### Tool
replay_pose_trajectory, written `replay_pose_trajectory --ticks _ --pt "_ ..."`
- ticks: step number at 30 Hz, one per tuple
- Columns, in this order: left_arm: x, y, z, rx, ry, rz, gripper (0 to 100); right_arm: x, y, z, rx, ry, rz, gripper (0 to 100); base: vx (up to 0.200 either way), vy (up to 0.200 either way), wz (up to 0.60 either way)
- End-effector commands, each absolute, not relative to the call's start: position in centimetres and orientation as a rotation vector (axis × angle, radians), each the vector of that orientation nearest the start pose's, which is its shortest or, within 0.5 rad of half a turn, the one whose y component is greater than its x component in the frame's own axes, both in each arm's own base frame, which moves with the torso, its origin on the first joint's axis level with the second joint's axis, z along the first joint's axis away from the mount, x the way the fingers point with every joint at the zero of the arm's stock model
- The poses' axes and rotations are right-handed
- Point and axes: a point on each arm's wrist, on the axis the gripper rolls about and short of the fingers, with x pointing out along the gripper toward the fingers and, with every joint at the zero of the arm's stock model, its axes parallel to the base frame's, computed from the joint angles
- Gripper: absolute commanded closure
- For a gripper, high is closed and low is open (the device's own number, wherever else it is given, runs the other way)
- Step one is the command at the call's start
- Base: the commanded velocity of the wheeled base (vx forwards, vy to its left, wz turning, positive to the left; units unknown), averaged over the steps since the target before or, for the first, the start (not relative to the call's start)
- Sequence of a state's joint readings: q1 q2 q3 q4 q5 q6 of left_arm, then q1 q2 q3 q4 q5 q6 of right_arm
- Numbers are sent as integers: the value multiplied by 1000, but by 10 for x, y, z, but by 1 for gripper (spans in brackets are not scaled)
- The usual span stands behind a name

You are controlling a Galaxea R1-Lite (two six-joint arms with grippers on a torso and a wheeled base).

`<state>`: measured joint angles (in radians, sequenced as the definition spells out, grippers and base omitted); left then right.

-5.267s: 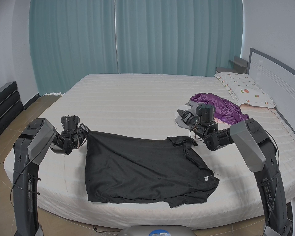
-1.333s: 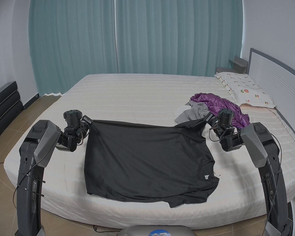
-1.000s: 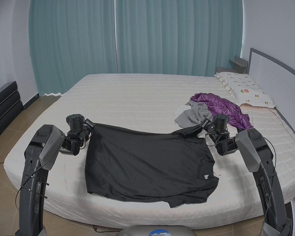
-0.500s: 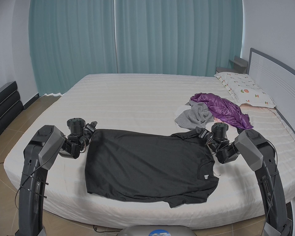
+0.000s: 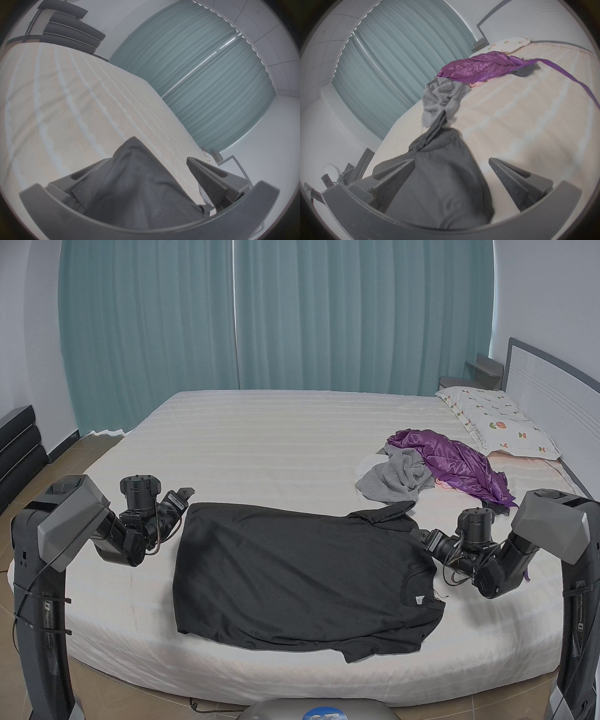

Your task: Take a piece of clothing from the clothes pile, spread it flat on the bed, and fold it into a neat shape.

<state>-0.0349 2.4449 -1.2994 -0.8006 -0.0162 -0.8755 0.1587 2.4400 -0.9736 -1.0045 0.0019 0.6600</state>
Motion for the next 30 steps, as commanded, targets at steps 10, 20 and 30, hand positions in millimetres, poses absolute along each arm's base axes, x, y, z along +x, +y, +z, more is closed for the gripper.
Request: replay_pose_trajectory --ticks 10,20,30 --pt "320 -41 46 -823 662 24 0 272 48 9 818 635 7 0 0 0 0" --pt "297 -49 27 -798 771 39 0 254 51 1 810 677 12 0 -200 0 0" --pt "293 -51 19 -788 809 49 0 257 57 -17 802 714 15 0 0 0 0"
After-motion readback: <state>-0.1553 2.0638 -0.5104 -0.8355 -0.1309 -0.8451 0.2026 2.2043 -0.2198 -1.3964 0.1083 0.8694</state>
